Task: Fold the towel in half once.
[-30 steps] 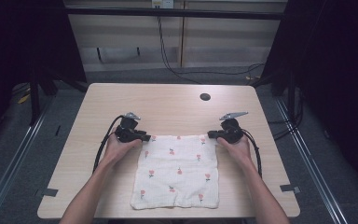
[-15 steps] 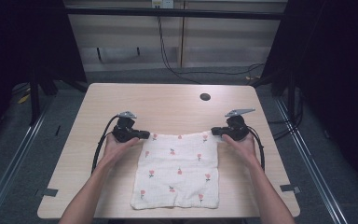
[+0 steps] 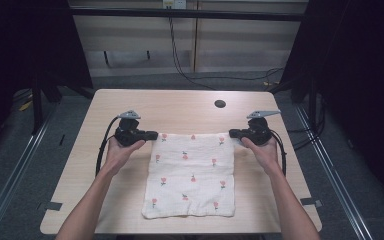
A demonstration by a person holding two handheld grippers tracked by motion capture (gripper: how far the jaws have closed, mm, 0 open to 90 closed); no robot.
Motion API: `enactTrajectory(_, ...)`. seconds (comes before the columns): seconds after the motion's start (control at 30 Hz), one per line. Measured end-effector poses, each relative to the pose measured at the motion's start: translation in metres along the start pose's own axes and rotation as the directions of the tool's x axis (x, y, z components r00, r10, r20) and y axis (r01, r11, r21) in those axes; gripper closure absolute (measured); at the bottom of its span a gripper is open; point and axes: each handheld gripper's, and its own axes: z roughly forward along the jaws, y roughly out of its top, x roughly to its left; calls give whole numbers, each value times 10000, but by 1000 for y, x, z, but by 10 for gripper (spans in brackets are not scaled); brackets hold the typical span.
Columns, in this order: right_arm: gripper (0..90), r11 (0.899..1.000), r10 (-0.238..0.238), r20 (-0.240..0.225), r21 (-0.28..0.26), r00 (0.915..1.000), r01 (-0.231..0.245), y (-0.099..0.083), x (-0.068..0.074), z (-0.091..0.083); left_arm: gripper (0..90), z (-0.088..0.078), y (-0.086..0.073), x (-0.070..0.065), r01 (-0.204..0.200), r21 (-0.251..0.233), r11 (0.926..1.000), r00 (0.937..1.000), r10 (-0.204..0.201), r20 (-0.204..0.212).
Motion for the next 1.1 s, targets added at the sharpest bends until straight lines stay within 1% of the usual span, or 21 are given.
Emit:
enactTrajectory(0.03, 862, 9999, -75, 85, 94, 9999, 74, 3, 0, 0, 857, -1, 3, 1, 9, -32, 10000, 10000, -9, 21)
enactTrajectory(0.07, 862, 9999, -75, 85, 94, 9999, 74, 3, 0, 0, 858, -1, 3, 1, 9, -32, 10000, 10000, -9, 21)
enactTrajectory(0.1, 863, 9999, -109, 68, 58, 9999, 109, 5, 0, -1, 858, -2, 4, 2, 143, -144, 9998, 9999, -142, 51)
enactTrajectory(0.13, 865, 9999, -140, 83, 17, 9999, 140, 12, 0, -2, 858, -3, 4, 4, 159, -170, 9997, 9999, -158, 24)
enactTrajectory(0.2, 866, 9999, -145, 122, 1, 9998, 145, 13, 0, -2, 858, -4, 3, 5, 191, -130, 9997, 9998, -191, 27)
enactTrajectory(0.23, 867, 9999, -68, -5, -154, 10000, 67, 16, -1, -2, 858, -5, 1, 6, 200, -227, 9995, 9997, -198, 129)
enactTrajectory(0.3, 868, 9999, -79, -20, -98, 10000, 79, 15, 0, -1, 858, -8, -2, 6, 179, -334, 9993, 9995, -171, 251)
enactTrajectory(0.43, 868, 9999, -104, -106, -78, 9999, 103, 9, 3, 0, 858, -12, -7, 4, 98, -365, 9993, 9995, -88, 294)
enactTrajectory(0.53, 868, 9997, -49, -206, -237, 9998, 44, 3, 7, -7, 858, -18, -12, -2, -43, -479, 9988, 9994, 59, 348)
enactTrajectory(0.57, 868, 9997, -49, -206, -237, 9998, 44, 3, 7, -7, 858, -18, -12, -2, -43, -479, 9988, 9994, 59, 348)
enactTrajectory(0.6, 868, 9993, -110, -317, -361, 9994, 99, 1, 10, -14, 858, -22, -12, -6, -182, -584, 9981, 9989, 207, 417)
enactTrajectory(0.67, 868, 9987, -170, -337, -495, 9993, 153, 1, 12, -20, 858, -26, -11, -10, -301, -708, 9970, 9984, 335, 465)
enactTrajectory(0.7, 868, 9987, -170, -337, -495, 9993, 153, 1, 12, -20, 858, -26, -11, -10, -301, -708, 9970, 9984, 335, 465)
enactTrajectory(0.77, 868, 9976, -223, -458, -658, 9987, 192, -1, 15, -28, 858, -28, -10, -14, -438, -781, 9960, 9977, 477, 482)
enactTrajectory(0.8, 869, 9975, -233, -487, -675, 9985, 200, -1, 16, -30, 858, -30, -8, -17, -580, -749, 9955, 9969, 618, 493)
enactTrajectory(0.87, 868, 9973, -239, -573, -705, 9981, 198, -5, 19, -37, 858, -36, -7, -23, -636, -873, 9941, 9962, 685, 542)
enactTrajectory(0.9, 868, 9973, -239, -573, -705, 9981, 198, -5, 19, -37, 858, -36, -7, -23, -636, -873, 9941, 9962, 685, 542)
enactTrajectory(0.93, 868, 9973, -194, -643, -719, 9977, 148, -8, 21, -41, 858, -39, -7, -27, -770, -836, 9935, 9952, 818, 545)
enactTrajectory(1.0, 868, 9973, -272, -617, -692, 9977, 229, -8, 22, -42, 858, -41, -8, -29, -778, -873, 9931, 9948, 831, 595)
enactTrajectory(1.03, 868, 9975, -295, -635, -655, 9975, 253, -9, 25, -44, 858, -43, -9, -31, -860, -910, 9921, 9939, 918, 611)
enactTrajectory(1.1, 868, 9971, -479, -702, -626, 9964, 435, -11, 31, -48, 858, -47, -12, -34, -805, -1041, 9913, 9937, 880, 699)
